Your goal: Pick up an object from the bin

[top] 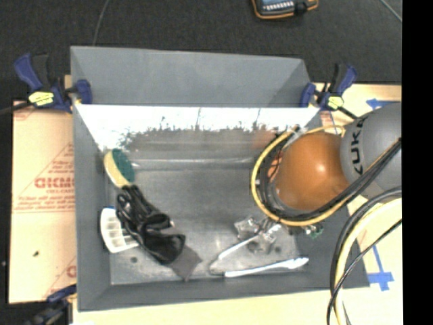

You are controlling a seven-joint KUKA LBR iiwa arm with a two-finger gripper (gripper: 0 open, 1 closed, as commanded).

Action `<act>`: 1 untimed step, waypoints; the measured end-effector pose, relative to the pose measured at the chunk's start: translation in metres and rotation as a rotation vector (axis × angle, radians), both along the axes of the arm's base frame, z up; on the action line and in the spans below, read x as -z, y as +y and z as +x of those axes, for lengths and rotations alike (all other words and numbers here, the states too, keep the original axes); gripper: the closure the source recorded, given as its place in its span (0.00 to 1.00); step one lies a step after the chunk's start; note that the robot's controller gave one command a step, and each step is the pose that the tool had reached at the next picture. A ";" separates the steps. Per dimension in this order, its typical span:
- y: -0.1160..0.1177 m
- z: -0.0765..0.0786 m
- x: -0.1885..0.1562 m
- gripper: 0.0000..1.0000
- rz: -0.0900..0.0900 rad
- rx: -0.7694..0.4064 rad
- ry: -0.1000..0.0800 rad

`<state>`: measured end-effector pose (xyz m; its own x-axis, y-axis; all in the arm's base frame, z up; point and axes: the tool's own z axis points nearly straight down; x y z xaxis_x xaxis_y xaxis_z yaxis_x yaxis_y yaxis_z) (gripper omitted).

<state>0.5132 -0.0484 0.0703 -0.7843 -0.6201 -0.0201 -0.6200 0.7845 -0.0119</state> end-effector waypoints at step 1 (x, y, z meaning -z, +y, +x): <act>0.000 0.000 0.000 1.00 0.000 0.000 0.000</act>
Offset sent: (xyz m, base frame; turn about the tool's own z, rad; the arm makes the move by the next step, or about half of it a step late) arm -0.0029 -0.0037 0.0045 -0.0028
